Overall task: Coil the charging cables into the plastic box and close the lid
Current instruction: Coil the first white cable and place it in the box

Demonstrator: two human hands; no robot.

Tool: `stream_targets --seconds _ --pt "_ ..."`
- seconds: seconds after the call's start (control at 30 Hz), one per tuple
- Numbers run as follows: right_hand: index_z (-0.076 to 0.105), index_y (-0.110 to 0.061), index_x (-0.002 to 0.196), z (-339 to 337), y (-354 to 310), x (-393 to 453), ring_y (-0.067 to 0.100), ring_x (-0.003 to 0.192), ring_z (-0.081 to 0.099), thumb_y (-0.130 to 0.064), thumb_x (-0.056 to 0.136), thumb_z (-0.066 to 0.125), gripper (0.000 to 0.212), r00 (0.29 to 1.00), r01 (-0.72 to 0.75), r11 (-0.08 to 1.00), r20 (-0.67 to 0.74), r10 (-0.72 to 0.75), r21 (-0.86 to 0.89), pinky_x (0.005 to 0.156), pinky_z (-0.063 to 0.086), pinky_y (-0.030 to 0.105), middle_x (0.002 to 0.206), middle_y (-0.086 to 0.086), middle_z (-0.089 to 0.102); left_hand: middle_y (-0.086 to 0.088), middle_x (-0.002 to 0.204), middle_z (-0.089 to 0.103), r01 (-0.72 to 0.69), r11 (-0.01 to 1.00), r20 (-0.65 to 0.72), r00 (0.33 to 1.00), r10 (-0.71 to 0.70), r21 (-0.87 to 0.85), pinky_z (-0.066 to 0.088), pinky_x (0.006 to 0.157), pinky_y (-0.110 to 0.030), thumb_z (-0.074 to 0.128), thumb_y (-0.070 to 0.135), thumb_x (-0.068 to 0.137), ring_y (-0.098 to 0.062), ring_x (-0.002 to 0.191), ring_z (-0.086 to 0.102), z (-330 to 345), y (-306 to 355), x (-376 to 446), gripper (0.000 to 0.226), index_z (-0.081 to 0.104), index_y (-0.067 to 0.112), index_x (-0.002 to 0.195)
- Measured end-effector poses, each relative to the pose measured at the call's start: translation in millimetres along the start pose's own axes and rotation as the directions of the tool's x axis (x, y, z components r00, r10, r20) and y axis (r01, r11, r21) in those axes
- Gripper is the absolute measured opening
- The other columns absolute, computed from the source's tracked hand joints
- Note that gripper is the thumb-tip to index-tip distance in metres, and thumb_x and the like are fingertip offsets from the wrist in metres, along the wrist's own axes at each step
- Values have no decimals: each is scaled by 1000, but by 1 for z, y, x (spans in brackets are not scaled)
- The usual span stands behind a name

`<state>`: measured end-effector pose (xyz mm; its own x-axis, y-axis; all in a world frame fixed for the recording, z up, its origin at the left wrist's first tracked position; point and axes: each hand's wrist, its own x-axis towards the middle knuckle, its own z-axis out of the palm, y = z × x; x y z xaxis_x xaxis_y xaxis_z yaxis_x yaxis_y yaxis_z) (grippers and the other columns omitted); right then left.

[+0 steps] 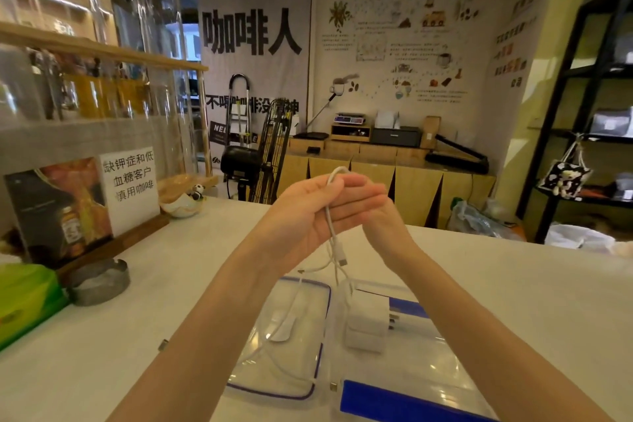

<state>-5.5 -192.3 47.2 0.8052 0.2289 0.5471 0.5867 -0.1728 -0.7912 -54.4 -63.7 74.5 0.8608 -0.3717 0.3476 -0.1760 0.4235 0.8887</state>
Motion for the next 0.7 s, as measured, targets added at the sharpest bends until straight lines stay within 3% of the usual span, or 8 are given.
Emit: stream_targets --seconds 0.07,0.1,0.2,0.4,0.57,0.7 --pt "52 -32 94 9 -2 -3 -21 76 53 -13 96 34 27 996 -23 1000 88 21 14 70 42 2 93 -15 56 -10 95 73 -50 999 62 997 51 -14 57 79 -28 36 15 91 -21 91 69 7 9 2 30 61 4 102" --pt "56 -30 91 13 1 -4 -18 75 55 -15 96 36 26 992 -47 999 116 45 17 72 44 8 89 -14 58 -10 96 73 -67 997 79 994 69 -27 57 78 -28 36 15 91 -21 91 69 8 14 4 30 61 4 103" --pt "63 -9 101 23 10 -10 9 91 63 -20 96 38 28 963 -136 990 230 143 -47 87 46 27 93 4 68 -9 97 73 -97 992 69 992 102 -75 57 79 -28 34 15 93 -20 92 69 3 31 11 30 60 4 105" --pt "60 -13 103 33 -9 -34 10 80 64 -21 95 38 25 879 -158 985 445 171 -66 84 49 21 81 3 67 -10 103 70 -114 987 -129 987 99 -115 55 82 -28 32 14 95 -19 97 67 -26 32 23 32 50 2 119" --pt "58 -18 108 30 -28 -39 8 70 59 -22 93 44 22 896 -54 976 420 141 -212 77 53 28 76 -1 61 -7 116 61 -93 985 -243 962 126 144 49 91 -24 34 13 95 -16 109 60 -46 10 24 38 38 5 132" --pt "56 -19 112 30 -40 -35 12 69 57 -22 94 41 23 878 -2 960 460 135 -278 73 55 31 73 -2 57 -7 126 55 -110 910 -274 933 233 399 46 91 -18 42 14 91 -12 109 57 -41 1 24 47 32 5 137"
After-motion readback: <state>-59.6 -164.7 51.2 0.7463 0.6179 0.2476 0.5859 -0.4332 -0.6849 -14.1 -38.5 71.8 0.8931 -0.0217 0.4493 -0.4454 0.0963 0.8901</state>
